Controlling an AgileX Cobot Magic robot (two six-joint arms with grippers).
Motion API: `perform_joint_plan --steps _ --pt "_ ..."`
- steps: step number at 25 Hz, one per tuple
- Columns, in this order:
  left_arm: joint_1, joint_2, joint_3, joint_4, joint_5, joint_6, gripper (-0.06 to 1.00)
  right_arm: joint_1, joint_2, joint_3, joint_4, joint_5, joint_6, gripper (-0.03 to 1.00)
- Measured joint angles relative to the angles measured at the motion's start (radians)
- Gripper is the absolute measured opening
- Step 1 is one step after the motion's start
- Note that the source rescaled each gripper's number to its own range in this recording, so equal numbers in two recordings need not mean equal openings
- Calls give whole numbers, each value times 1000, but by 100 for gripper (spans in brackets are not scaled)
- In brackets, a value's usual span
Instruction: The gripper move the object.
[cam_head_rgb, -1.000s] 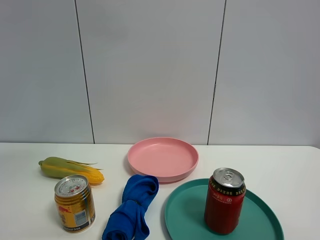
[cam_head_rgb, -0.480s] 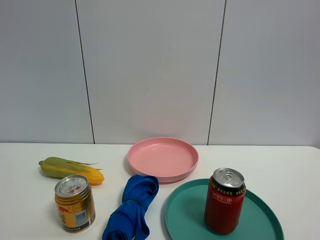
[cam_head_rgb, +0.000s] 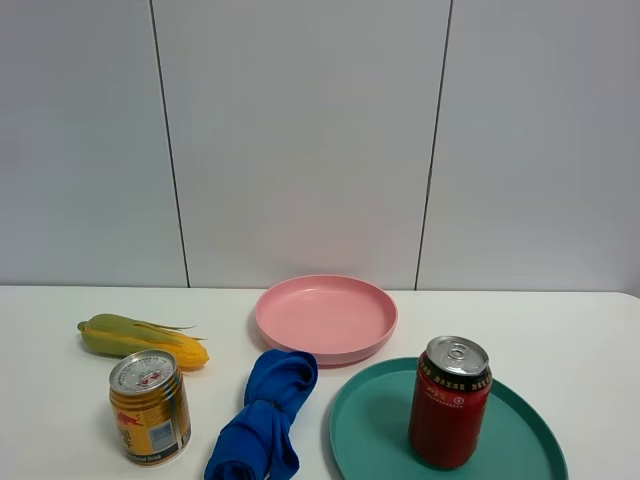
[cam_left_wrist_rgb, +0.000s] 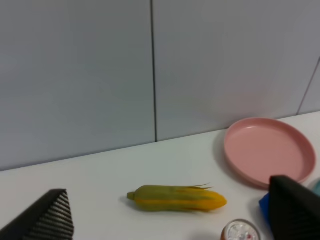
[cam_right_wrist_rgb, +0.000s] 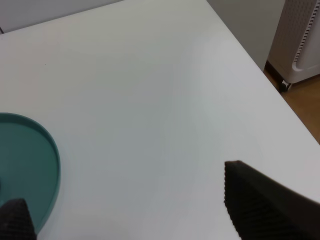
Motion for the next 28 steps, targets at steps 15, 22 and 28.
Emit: perform_joint_plan --steps 15,22,28 --pt "344 -80 22 -358 -1 533 39 0 0 0 0 0 0 100" --pt "605 -249 164 -516 -5 473 39 0 0 0 0 0 0 100" --pt "742 -430 339 -550 -4 413 39 0 0 0 0 0 0 100"
